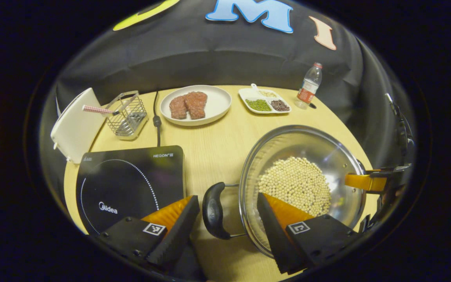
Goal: First push the handle of the pot to place it horizontally, then grasp the pot with both hands and set it on the induction cooktop.
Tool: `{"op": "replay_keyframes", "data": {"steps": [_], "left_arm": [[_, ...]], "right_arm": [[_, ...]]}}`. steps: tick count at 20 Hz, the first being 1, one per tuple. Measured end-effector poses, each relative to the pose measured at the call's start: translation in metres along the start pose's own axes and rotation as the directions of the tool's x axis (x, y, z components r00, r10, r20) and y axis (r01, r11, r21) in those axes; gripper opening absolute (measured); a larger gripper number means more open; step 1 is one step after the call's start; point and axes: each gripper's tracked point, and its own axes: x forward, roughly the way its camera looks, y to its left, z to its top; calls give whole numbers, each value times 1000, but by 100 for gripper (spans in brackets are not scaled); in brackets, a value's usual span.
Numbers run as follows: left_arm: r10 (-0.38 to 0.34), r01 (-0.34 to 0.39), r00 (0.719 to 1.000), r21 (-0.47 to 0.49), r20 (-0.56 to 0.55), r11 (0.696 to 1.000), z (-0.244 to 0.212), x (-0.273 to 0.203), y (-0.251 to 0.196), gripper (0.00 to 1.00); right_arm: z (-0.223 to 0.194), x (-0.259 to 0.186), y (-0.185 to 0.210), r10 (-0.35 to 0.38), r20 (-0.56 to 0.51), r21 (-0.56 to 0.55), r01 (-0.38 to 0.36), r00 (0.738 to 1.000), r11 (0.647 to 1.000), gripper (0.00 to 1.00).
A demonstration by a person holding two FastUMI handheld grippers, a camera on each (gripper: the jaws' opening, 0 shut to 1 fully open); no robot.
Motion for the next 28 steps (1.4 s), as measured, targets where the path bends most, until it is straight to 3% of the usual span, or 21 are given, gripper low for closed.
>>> {"op": "replay_keyframes", "data": {"steps": [1,2,4,5,6,9,12,14,15,18,28], "left_arm": [[3,-3,1000,9,-2,1000,0,2,1,95],[9,-9,1000,16,-6,1000,-2,3,3,93],[2,-2,1000,18,-15,1000,-6,7,2,80],[4,-4,1000,18,-13,1000,-5,2,2,74],[7,-7,1000,28,-12,1000,-5,5,3,67],[4,-5,1000,28,8,1000,-3,6,3,63],[7,-8,1000,47,16,999,-3,9,4,63],[3,-4,1000,53,11,999,-2,6,2,58],[3,-3,1000,57,12,998,-1,5,2,61],[6,-6,1000,54,8,999,-2,5,3,65],[-3,1,999,52,32,999,12,-18,5,58]], "right_arm": [[0,2,0,-4,-2,-4,4,1000,1000,98],[-2,5,0,-7,-8,-5,7,1000,1000,91],[-5,8,7,16,-16,25,-16,1000,1000,83],[-3,7,6,12,-14,31,-12,1000,999,69],[-5,8,6,14,-12,32,-14,1000,999,68],[-5,6,7,22,2,30,-22,1000,999,61],[-2,7,8,22,10,68,-22,1000,997,61],[-5,5,9,27,-4,80,-26,1000,996,48],[-6,5,9,21,-7,71,-20,1000,997,53],[-7,4,10,15,-11,82,-14,1000,997,53],[-3,-25,14,14,-3,63,-14,1000,998,53]]}}
